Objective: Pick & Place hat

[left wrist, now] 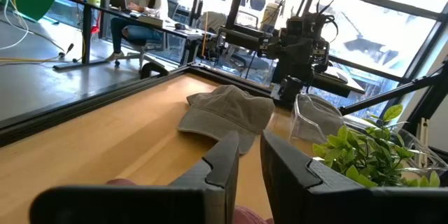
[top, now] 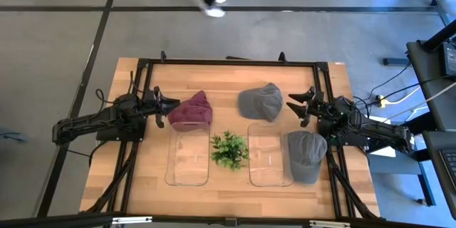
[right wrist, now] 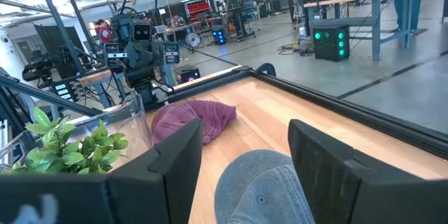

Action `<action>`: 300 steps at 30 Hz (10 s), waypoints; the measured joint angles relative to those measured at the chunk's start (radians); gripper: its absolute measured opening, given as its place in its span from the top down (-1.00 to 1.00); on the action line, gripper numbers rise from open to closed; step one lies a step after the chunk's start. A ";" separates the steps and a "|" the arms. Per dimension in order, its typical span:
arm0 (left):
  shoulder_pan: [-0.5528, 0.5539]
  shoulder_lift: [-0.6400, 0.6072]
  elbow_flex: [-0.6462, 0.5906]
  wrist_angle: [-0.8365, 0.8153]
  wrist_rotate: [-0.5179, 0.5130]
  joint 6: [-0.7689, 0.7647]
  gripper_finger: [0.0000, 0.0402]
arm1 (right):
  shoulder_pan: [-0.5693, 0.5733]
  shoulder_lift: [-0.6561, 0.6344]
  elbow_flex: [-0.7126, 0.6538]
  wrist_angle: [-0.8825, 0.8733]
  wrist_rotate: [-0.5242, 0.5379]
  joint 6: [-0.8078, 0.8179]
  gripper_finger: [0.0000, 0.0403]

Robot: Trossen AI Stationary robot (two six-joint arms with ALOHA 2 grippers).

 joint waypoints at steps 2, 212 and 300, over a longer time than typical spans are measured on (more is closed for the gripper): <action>0.000 0.000 0.000 0.000 0.000 0.000 0.72 | 0.000 0.000 0.000 0.000 0.000 0.001 -0.05; 0.000 0.000 0.000 0.038 -0.281 0.026 0.72 | 0.695 1.763 1.786 -1.597 0.159 0.355 0.83; 0.000 0.000 0.000 0.052 -0.465 0.080 0.72 | -0.328 1.122 0.608 -0.626 -0.245 0.494 -0.25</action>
